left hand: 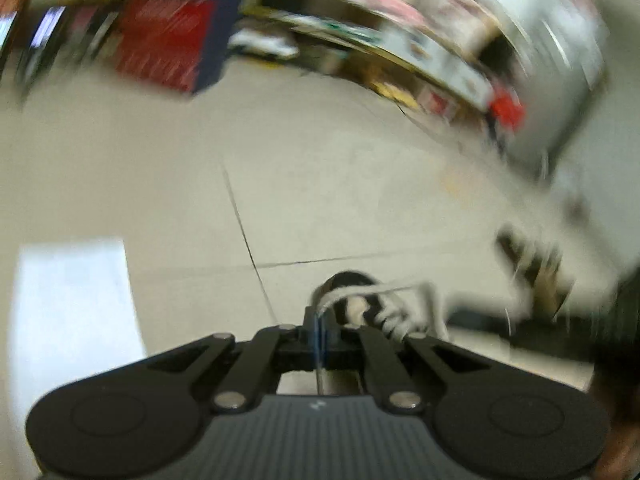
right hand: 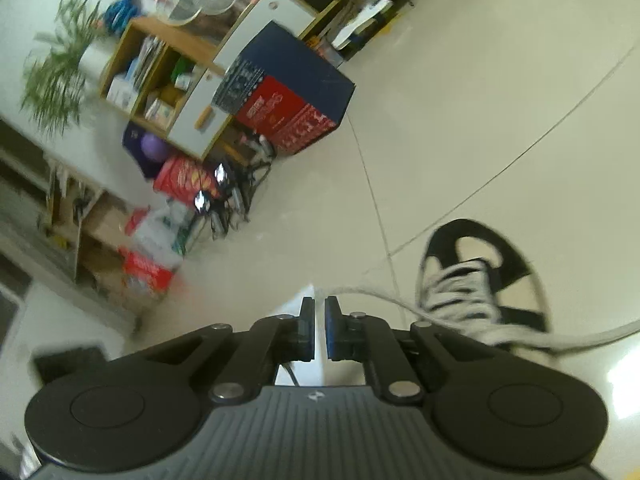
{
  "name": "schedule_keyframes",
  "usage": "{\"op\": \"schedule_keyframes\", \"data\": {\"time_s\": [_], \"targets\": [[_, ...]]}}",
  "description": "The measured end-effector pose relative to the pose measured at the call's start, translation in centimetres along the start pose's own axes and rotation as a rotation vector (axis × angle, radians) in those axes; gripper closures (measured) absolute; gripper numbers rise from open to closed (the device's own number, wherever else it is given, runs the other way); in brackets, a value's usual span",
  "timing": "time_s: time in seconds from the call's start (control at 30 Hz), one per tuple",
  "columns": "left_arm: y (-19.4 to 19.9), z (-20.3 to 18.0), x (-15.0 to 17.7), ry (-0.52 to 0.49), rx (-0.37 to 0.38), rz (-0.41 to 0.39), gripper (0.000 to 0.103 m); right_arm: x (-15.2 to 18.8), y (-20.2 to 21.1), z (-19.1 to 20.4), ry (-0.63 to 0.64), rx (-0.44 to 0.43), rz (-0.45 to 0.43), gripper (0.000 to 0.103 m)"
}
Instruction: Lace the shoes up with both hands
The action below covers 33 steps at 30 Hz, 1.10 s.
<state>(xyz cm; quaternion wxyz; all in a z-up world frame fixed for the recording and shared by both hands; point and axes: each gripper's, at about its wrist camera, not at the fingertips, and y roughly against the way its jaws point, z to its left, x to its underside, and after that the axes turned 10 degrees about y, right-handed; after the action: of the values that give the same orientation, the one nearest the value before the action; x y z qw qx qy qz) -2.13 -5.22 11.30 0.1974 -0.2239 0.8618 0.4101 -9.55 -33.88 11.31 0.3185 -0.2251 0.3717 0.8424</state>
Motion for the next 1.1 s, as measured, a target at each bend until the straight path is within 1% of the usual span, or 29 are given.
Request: {"op": "schedule_keyframes", "data": {"time_s": [0.1,0.13,0.2,0.27,0.33,0.43,0.57,0.7,0.77,0.87,1.1], "targets": [[-1.1,2.6,-0.3,0.286,0.132,0.016,0.102,0.8,1.6,-0.5,0.125,0.104,0.038,0.095],[-1.5,3.1,-0.1,0.354,0.156,0.014,0.102,1.2,1.9,-0.8,0.149,0.122,0.055,0.095],[-2.6,3.6,0.5,0.459,0.205,0.012,0.102,2.0,1.9,-1.2,0.190,0.145,0.084,0.095],[-3.7,3.7,1.6,0.553,0.242,0.026,0.102,2.5,1.4,-0.8,0.258,0.173,0.117,0.095],[-4.5,3.0,2.6,0.550,0.234,0.021,0.102,3.0,0.3,0.0,0.364,0.211,0.154,0.095],[-5.6,2.1,3.7,0.543,0.220,0.034,0.102,3.8,-0.9,1.3,0.505,0.235,0.190,0.095],[-6.2,1.7,4.2,0.559,0.235,0.041,0.102,4.7,-2.2,2.0,0.615,0.256,0.228,0.095],[-6.0,2.2,4.1,0.556,0.233,0.027,0.101,4.9,-3.0,1.8,0.587,0.230,0.230,0.095],[-6.1,2.2,4.2,0.553,0.229,0.020,0.101,4.8,-3.3,2.0,0.571,0.234,0.216,0.095],[-5.9,2.3,4.7,0.549,0.227,0.021,0.101,4.8,-3.8,2.2,0.532,0.238,0.209,0.098],[-5.6,2.3,5.0,0.533,0.218,0.011,0.101,4.4,-3.9,2.0,0.443,0.230,0.192,0.099]]}}
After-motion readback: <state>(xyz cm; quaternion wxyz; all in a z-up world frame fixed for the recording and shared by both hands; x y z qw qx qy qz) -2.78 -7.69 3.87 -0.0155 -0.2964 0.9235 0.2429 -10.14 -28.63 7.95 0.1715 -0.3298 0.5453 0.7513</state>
